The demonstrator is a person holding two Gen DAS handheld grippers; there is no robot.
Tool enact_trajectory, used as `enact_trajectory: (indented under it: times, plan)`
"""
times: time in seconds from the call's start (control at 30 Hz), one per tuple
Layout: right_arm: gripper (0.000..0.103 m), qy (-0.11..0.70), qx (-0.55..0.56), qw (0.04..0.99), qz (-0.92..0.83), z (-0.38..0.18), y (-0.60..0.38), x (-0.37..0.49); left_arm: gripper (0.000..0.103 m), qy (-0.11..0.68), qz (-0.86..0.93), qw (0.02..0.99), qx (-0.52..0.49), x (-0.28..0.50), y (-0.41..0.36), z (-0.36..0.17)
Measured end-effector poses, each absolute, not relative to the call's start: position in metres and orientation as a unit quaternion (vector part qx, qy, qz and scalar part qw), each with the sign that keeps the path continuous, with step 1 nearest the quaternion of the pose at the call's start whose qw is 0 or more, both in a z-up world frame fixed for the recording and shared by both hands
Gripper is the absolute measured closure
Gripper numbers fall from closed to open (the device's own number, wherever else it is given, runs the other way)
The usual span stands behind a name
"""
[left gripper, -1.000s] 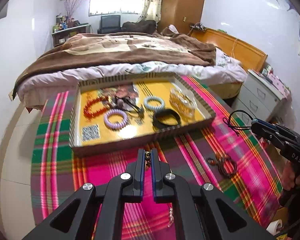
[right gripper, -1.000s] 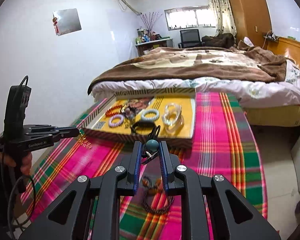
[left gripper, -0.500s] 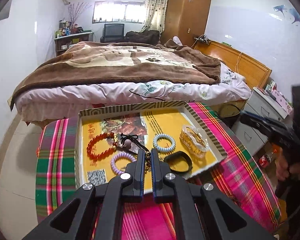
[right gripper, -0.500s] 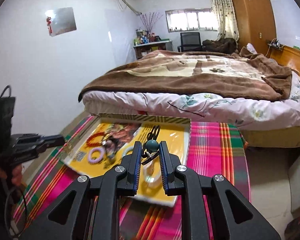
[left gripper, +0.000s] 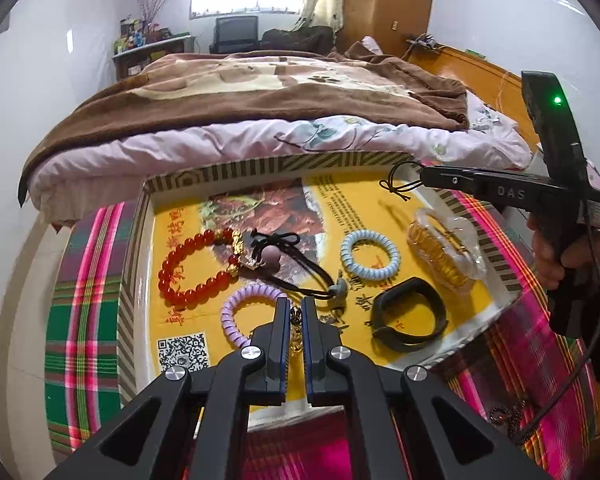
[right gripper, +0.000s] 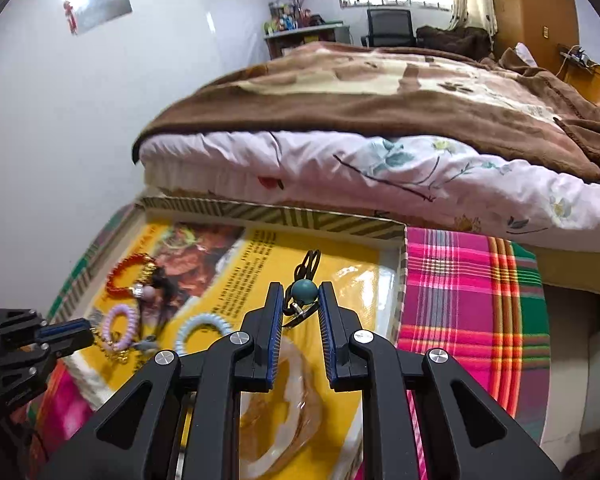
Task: Organize jewelry
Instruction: 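Carry the cord and gold chain into the tray and open both tools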
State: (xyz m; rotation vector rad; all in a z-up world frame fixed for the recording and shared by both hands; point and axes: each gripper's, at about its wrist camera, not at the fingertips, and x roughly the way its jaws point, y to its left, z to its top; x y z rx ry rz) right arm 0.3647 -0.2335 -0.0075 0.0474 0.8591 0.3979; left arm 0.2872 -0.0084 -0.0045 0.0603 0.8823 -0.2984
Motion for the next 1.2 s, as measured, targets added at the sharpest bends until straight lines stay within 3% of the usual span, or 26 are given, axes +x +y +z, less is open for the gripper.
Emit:
enact_trajectory:
  times: [0.77,0.87,0.93,1.13,1.2]
  plan:
    - [0.084,0.449,-0.003,0.879,0.158,-0.025,-0.229,0.396,0.096,0.445,-0.132,0.885,0.023,0.298,-0.010,-0.021]
    - [0.081,0.448,-0.002,0.880,0.160,-0.023,-0.229,0.394,0.084,0.446,-0.134,0.885,0.021,0.297,-0.011,-0.020]
    - [0.080,0.445,-0.002,0.881,0.159,-0.022,-0.230,0.392,0.069,0.445,-0.134,0.885,0.021,0.296,-0.012,-0.019]
    - [0.072,0.435,0.008,0.887,0.155,-0.012,-0.234,0.384,0.064,0.441,-0.133,0.887,0.022,0.290,-0.015,-0.012]
    - [0.071,0.431,0.011,0.889,0.155,-0.008,-0.235,0.381,0.058,0.439,-0.133,0.888,0.022,0.288,-0.015,-0.009]
